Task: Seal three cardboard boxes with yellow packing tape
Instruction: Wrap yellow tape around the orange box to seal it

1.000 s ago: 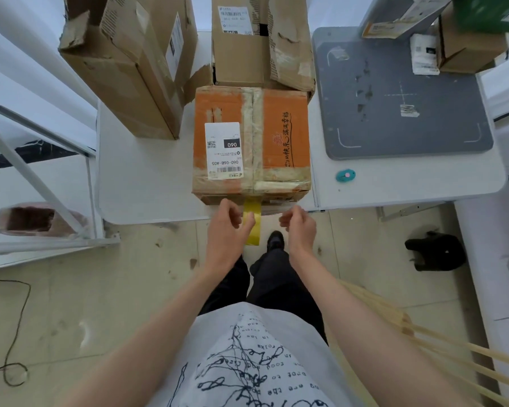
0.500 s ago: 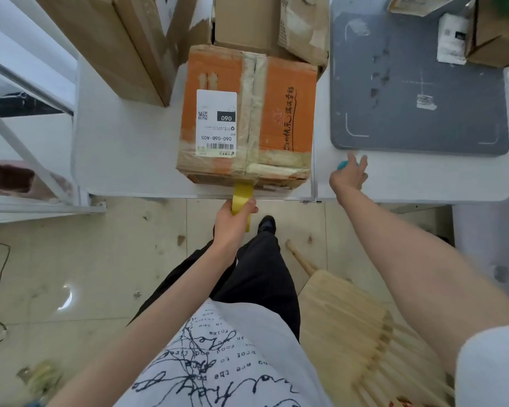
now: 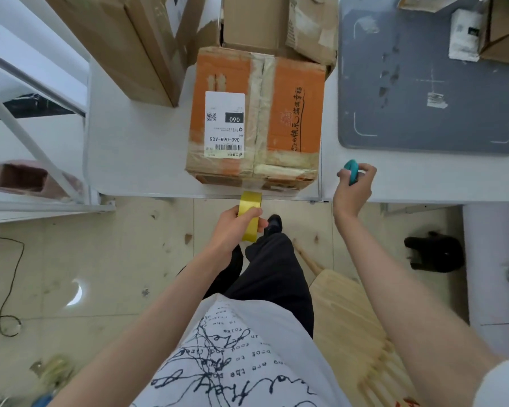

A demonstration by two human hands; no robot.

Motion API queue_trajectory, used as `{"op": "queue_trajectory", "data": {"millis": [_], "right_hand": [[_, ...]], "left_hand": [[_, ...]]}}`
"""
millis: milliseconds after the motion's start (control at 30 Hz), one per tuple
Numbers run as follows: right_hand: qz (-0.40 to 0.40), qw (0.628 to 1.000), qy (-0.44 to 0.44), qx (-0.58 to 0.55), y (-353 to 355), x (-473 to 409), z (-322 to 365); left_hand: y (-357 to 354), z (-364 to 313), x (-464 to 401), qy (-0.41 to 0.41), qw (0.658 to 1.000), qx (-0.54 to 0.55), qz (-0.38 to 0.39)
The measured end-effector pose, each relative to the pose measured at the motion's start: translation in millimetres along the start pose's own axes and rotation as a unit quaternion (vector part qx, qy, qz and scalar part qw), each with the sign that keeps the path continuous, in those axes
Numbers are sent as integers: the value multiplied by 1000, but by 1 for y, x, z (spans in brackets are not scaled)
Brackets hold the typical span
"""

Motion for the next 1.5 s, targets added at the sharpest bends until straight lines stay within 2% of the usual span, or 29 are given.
{"op": "queue_trajectory", "data": {"millis": [67,133,200,300,433,500,833,1133,1333,1500], "right_hand": [[1,996,76,-52,4,27,22],[37,987,140,-69,1,52,43],[102,970,217,-43,-7,75,62],[202,923,326,25,-24,103,76],[303,873,369,100,-43,118,74],[321,857,383,124,-48,119,73],[329,855,363,170,-60,115,80],[304,843,386,222,-65,118,86],[338,851,356,189,-64,114,89],[356,883,282,123,-60,108,97]], "left_hand": [[-1,0,2,0,1000,-1,-1],[0,-1,4,1,1000,-5,-10],[0,-3,5,2,1000,-9,-15],[0,-5,7,2,1000,-11,-16],[-3,-7,10,-3,1000,-5,-23],[-3,-7,11,1,1000,0,-28],[-5,-8,13,7,999,32,-14],[-8,-8,12,9,999,25,-19],[-8,-7,11,12,999,21,-26],[-7,-7,11,7,1000,16,-24]]}}
Point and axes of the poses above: each hand's wrist, its own x-axis away from the middle knuckle, its own y-axis out of the back of the hand, z = x × y, the point moved 4 cm from there along -x, towards the middle knuckle, and after that the axes turned 8 degrees about z, right-handed, at the moved point
